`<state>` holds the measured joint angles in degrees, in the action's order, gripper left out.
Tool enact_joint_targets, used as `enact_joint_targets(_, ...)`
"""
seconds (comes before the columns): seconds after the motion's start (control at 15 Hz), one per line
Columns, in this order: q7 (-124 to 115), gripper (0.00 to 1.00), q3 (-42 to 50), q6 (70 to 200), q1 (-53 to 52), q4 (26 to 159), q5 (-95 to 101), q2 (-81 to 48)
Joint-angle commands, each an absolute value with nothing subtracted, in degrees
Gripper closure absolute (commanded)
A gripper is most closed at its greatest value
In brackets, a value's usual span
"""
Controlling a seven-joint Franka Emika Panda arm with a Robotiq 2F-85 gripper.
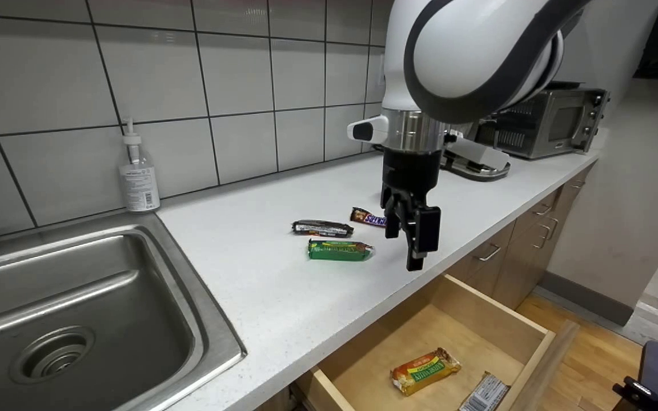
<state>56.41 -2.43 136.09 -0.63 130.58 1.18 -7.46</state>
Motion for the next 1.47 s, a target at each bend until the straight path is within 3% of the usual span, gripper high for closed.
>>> enact_joint_targets(0.0,53.74,0.0,-3.02,132.88,-0.62,123.77,0.93,-11.62)
enact_joint_targets(1.4,44.76,0.0,-4.4,128.8,0.01,96.38,2.56,-35.11)
